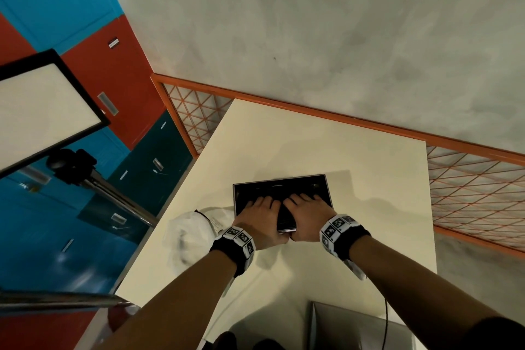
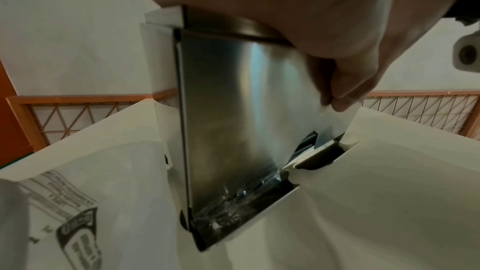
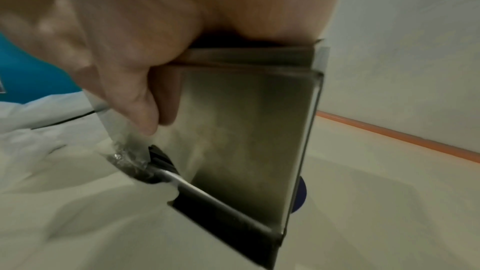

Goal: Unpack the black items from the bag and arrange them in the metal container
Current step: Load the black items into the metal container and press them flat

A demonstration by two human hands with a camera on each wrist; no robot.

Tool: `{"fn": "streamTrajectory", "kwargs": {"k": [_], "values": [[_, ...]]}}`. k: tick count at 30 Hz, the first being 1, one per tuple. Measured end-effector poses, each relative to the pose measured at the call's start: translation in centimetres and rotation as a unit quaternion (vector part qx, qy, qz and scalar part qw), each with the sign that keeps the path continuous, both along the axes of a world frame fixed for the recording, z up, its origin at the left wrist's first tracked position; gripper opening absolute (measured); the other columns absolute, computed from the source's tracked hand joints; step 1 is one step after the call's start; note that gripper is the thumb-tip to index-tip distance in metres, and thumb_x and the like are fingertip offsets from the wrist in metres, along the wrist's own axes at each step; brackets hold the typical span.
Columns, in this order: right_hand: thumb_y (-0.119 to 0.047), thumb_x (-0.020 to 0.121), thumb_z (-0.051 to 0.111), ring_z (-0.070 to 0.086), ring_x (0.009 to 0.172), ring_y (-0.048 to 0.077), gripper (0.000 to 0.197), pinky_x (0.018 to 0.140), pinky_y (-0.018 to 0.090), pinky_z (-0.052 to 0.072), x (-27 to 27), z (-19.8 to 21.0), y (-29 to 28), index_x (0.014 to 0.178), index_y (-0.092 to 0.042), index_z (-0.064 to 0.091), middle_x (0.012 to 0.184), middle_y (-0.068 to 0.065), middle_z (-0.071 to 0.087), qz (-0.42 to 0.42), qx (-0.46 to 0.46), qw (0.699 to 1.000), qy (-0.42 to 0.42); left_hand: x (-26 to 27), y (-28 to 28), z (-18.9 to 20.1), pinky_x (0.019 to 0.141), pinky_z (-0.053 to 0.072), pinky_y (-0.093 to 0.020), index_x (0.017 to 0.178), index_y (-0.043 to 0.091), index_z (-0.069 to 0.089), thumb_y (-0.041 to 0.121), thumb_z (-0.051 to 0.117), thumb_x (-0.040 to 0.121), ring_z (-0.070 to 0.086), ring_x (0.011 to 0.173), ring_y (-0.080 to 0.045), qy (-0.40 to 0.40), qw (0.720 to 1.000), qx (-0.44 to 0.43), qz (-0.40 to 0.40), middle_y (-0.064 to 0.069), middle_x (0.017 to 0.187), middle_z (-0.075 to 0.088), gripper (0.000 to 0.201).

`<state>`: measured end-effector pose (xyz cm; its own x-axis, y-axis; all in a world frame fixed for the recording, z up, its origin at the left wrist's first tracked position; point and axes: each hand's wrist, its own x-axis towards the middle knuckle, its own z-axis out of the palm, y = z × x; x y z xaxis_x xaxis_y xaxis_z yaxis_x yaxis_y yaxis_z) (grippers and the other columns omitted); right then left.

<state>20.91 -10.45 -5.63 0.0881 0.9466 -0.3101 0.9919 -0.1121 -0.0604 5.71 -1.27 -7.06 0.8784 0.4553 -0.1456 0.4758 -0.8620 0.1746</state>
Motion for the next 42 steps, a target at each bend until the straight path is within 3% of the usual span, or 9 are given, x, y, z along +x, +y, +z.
{"fn": "streamTrajectory", "kwargs": {"k": [10, 17, 21, 27, 35, 39, 42], "values": [[-0.049, 0.066, 0.060, 0.048, 0.118, 0.023, 0.069, 0.096, 0.046, 0.039, -0.7, -0.3, -1.6, 0.128, -0.022, 0.043, 0.128, 0.000, 0.048, 0.004, 0.022, 1.000, -0.005, -0.7, -1.6, -0.5, 0.096, 0.043, -0.043, 0.125, 0.020, 0.046, 0.073, 0.051, 0.070, 0.051, 0.113, -0.026, 0.012, 1.000, 0.009, 0.025, -0.004, 0.121, 0.054, 0.076], [-0.050, 0.064, 0.066, 0.042, 0.128, 0.024, 0.084, 0.102, 0.050, 0.037, -0.9, -0.5, -1.8, 0.136, -0.022, 0.034, 0.144, 0.000, 0.041, 0.002, -0.017, 1.000, 0.015, -1.3, -2.8, -0.8, 0.098, 0.041, -0.046, 0.133, 0.021, 0.043, 0.073, 0.051, 0.069, 0.047, 0.119, -0.026, 0.011, 0.999, 0.009, 0.036, -0.003, 0.130, 0.048, 0.083], [-0.054, 0.063, 0.068, 0.041, 0.130, 0.025, 0.087, 0.104, 0.050, 0.036, -0.9, -0.3, -1.6, 0.136, -0.023, 0.034, 0.147, 0.000, 0.038, -0.002, -0.025, 1.000, 0.019, -1.0, -2.7, -0.6, 0.106, 0.037, -0.048, 0.140, 0.022, 0.037, 0.072, 0.056, 0.068, 0.045, 0.127, -0.028, 0.025, 0.998, -0.027, 0.051, -0.004, 0.140, 0.044, 0.090], [-0.055, 0.059, 0.071, 0.045, 0.125, 0.025, 0.090, 0.101, 0.050, 0.039, -0.7, 0.2, -1.0, 0.135, -0.024, 0.034, 0.140, -0.001, 0.042, -0.011, -0.044, 0.999, 0.028, -0.7, -2.3, -0.4, 0.105, 0.039, -0.046, 0.136, 0.022, 0.042, 0.069, 0.061, 0.066, 0.050, 0.124, -0.028, 0.021, 0.997, -0.040, 0.060, -0.003, 0.134, 0.052, 0.087], [-0.053, 0.059, 0.067, 0.057, 0.100, 0.023, 0.067, 0.082, 0.044, 0.047, -0.9, -0.5, -2.6, 0.117, -0.021, 0.054, 0.109, 0.000, 0.058, 0.023, 0.067, 0.997, -0.025, -1.3, -2.4, -0.8, 0.086, 0.047, -0.040, 0.115, 0.017, 0.057, 0.065, 0.055, 0.069, 0.059, 0.100, -0.023, -0.059, 0.998, 0.034, 0.013, 0.000, 0.108, 0.062, 0.066], [-0.051, 0.063, 0.066, 0.053, 0.099, 0.023, 0.062, 0.083, 0.045, 0.047, -1.1, -0.6, -3.1, 0.115, -0.020, 0.054, 0.109, 0.000, 0.055, 0.036, 0.122, 0.991, -0.034, -1.4, -2.5, -0.6, 0.083, 0.049, -0.039, 0.112, 0.017, 0.059, 0.065, 0.055, 0.070, 0.057, 0.096, -0.022, -0.074, 0.995, 0.060, 0.001, 0.000, 0.104, 0.059, 0.063], [-0.050, 0.062, 0.067, 0.054, 0.096, 0.023, 0.060, 0.081, 0.045, 0.046, -1.3, -0.3, -3.0, 0.112, -0.021, 0.053, 0.105, 0.000, 0.057, 0.031, 0.115, 0.992, -0.036, -1.4, -2.6, -0.6, 0.082, 0.051, -0.037, 0.109, 0.017, 0.058, 0.065, 0.058, 0.070, 0.059, 0.093, -0.022, -0.070, 0.996, 0.057, 0.001, 0.000, 0.101, 0.060, 0.062]]}}
